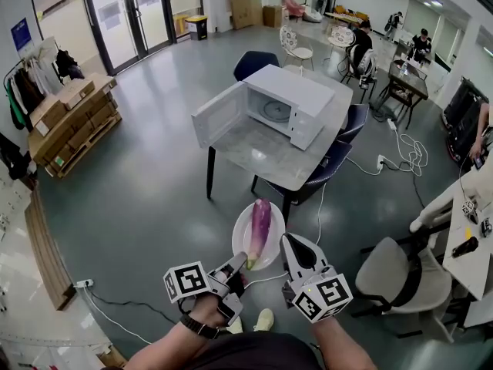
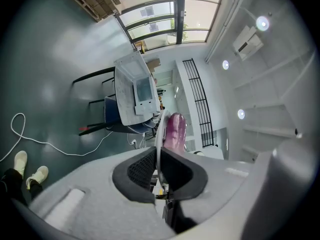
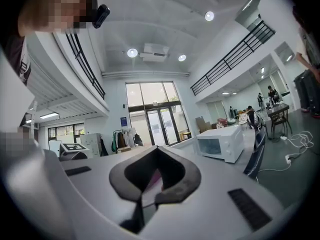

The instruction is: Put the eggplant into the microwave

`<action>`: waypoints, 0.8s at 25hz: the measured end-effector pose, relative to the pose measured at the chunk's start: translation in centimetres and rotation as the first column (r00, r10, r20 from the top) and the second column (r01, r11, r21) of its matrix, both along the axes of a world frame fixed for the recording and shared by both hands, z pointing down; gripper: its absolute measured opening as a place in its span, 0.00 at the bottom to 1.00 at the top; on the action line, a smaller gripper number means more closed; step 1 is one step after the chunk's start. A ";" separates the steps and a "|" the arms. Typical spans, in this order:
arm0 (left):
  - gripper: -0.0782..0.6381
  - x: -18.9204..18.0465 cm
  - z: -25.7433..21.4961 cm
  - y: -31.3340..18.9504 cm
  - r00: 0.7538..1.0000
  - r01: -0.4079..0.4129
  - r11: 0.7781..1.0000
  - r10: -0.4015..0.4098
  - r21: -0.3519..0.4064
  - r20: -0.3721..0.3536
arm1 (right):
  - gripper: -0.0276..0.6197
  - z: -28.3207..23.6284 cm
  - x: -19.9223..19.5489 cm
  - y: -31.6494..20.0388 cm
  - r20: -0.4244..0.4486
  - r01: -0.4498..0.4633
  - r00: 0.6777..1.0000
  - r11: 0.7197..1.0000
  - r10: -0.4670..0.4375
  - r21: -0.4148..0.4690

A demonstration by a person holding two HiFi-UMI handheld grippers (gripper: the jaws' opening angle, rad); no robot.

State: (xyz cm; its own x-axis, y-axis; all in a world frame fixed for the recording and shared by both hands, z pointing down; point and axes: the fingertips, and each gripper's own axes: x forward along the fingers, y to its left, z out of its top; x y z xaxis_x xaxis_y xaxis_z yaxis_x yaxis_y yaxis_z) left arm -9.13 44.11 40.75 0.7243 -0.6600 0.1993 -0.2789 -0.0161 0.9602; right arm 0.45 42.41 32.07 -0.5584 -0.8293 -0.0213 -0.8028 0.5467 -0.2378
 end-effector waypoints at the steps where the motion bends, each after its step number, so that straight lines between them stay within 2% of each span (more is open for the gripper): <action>1: 0.14 0.2 0.0 -0.1 1.000 0.000 1.000 0.000 0.002 0.001 | 0.04 -0.1 0.0 0.0 0.001 0.003 1.000 1.000 -0.003 0.002; 14: 0.14 4.7 0.2 -1.8 1.000 0.026 0.999 -0.026 0.019 0.009 | 0.04 -0.3 4.0 -1.4 0.009 0.025 1.000 1.000 -0.025 0.010; 20: 0.14 6.1 -0.1 -2.9 0.999 0.041 0.999 -0.042 0.036 0.005 | 0.04 -2.2 4.9 -2.8 0.002 0.037 0.999 0.996 -0.037 0.084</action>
